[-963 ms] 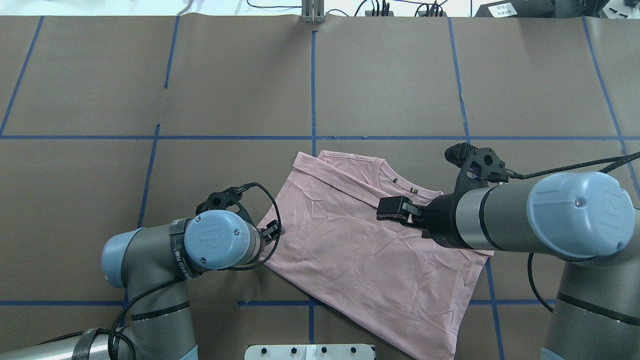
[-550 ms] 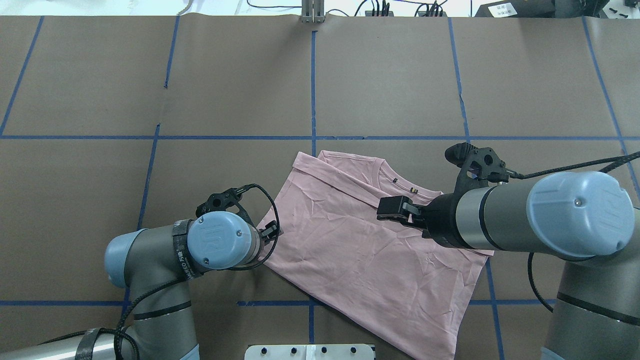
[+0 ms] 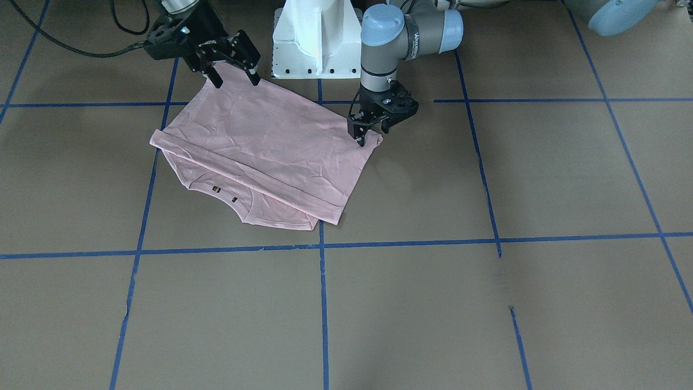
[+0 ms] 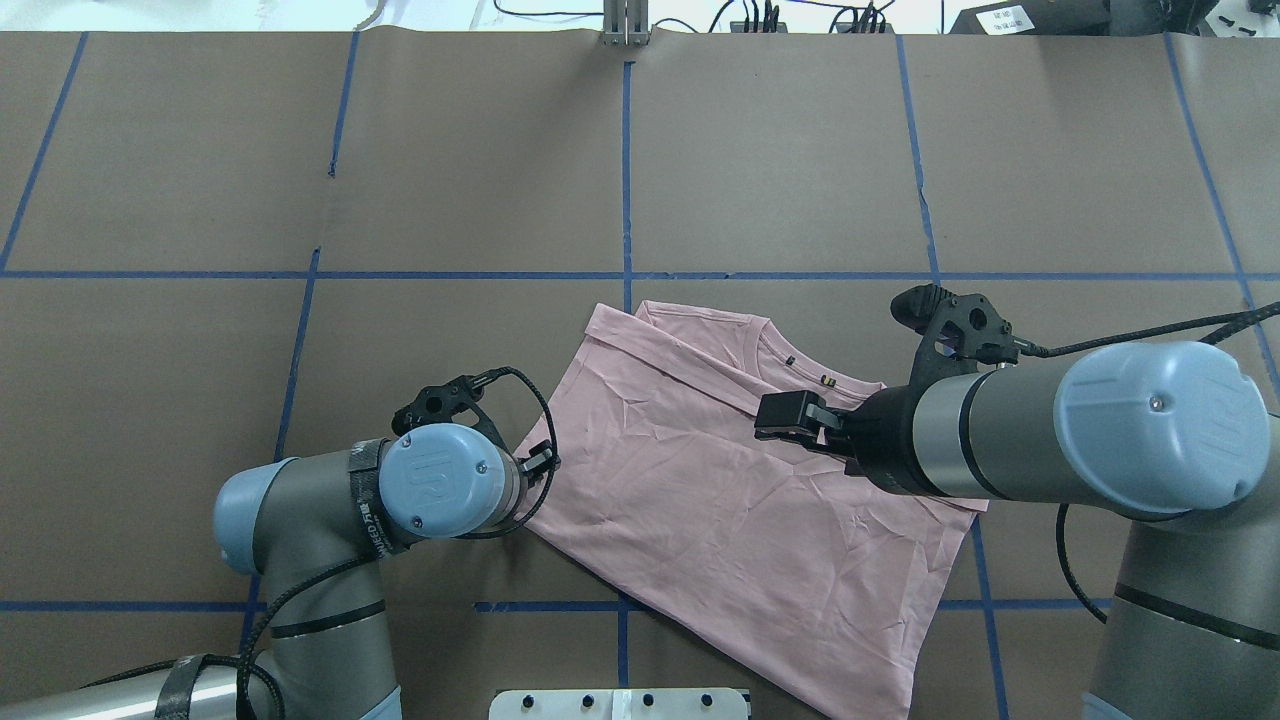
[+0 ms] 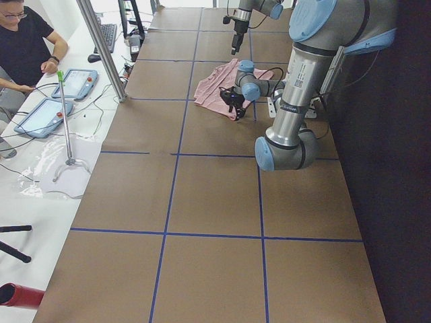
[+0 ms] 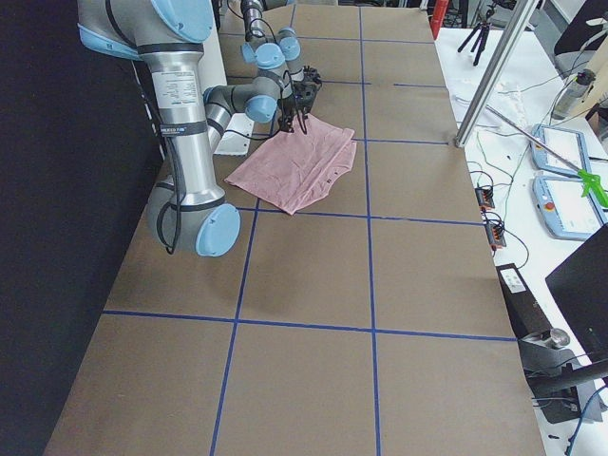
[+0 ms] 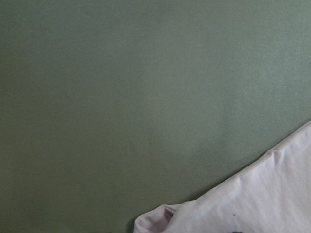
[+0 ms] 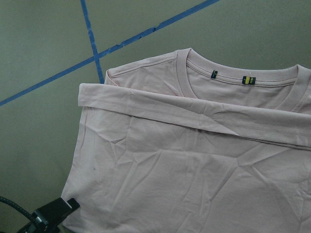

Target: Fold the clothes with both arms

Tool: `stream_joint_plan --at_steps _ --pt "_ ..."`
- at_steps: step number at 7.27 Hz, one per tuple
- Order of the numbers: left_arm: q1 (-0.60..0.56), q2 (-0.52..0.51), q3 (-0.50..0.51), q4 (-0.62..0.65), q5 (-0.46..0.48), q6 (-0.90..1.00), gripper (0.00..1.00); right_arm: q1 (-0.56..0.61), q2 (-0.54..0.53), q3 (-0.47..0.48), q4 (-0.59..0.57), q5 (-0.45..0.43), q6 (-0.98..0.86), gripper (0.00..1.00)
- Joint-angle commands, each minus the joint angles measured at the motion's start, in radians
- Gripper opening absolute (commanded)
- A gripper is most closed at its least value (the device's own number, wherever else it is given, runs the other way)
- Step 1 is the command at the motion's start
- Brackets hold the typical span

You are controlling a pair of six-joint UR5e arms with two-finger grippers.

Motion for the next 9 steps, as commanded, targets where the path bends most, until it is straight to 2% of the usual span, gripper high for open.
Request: stream_joint_plan --at_steps 1,2,6,9 --pt "0.0 0.0 -0.002 0.001 0.001 0.0 0.16 0.001 -0.001 0.0 0.0 0.0 0.0 1.0" --pt "0.0 0.002 -0.002 -0.001 0.0 0.009 0.0 0.001 -0.001 0.0 0.0 0.0 0.0 1.0" --pt "-0.009 -0.005 -0.025 0.003 -0.006 0.014 0.0 0.004 -0.002 0.0 0.0 0.0 0.0 1.0" --pt "-0.093 -0.006 -0.014 0.004 -0.002 0.063 0.0 0.004 -0.004 -0.002 0.0 -0.001 0.0 1.0"
